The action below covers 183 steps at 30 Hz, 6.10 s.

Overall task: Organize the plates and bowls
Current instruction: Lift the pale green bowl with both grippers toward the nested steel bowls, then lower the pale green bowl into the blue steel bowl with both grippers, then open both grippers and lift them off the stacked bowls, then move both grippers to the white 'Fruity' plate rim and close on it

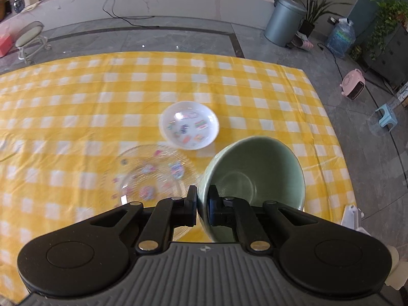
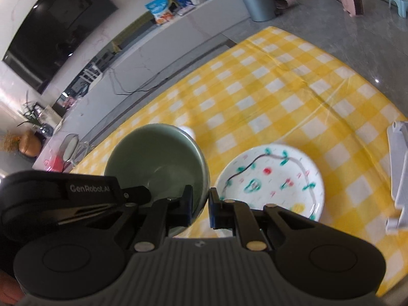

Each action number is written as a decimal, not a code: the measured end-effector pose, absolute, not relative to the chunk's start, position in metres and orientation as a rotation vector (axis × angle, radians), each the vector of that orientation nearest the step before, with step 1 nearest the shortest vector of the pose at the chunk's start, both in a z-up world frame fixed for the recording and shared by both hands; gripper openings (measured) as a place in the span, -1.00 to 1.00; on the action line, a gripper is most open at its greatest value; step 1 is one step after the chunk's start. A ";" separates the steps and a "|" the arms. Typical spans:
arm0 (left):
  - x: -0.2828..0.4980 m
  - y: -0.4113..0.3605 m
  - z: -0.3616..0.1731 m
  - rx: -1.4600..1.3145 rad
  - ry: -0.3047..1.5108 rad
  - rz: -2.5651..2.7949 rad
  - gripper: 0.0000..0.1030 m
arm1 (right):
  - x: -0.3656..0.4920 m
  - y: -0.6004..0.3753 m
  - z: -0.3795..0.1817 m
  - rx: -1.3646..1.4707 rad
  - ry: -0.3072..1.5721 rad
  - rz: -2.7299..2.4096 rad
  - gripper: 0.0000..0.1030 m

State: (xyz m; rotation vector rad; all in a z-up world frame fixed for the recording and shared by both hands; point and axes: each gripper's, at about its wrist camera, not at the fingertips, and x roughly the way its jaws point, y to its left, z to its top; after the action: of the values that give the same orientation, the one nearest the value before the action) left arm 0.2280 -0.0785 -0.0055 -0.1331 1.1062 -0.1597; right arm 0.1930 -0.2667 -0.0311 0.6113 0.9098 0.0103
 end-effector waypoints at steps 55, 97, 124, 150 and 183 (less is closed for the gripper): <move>0.153 0.075 -0.059 -0.384 1.431 -0.131 -0.66 | 0.130 -0.117 -0.032 0.266 1.098 0.165 -0.87; 0.146 0.085 -0.028 -0.407 1.310 -0.176 -0.65 | 0.134 -0.118 -0.033 0.249 1.100 0.151 -0.94; 0.094 0.004 0.016 -0.130 0.938 -0.329 0.02 | 0.082 -0.181 0.020 0.217 0.873 0.095 -0.51; 0.147 -0.095 -0.029 -0.282 0.859 -0.286 0.34 | 0.151 -0.353 -0.053 0.582 0.879 -0.242 -0.24; 0.201 -0.109 -0.122 -0.346 0.996 -0.173 -0.09 | 0.195 -0.373 -0.123 0.642 0.907 -0.128 -0.62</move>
State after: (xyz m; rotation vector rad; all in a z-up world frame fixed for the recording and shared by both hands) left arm 0.2005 -0.1093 -0.1219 -0.3457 0.9957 -0.1725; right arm 0.1949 -0.3731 -0.1234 0.6418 0.9071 -0.1277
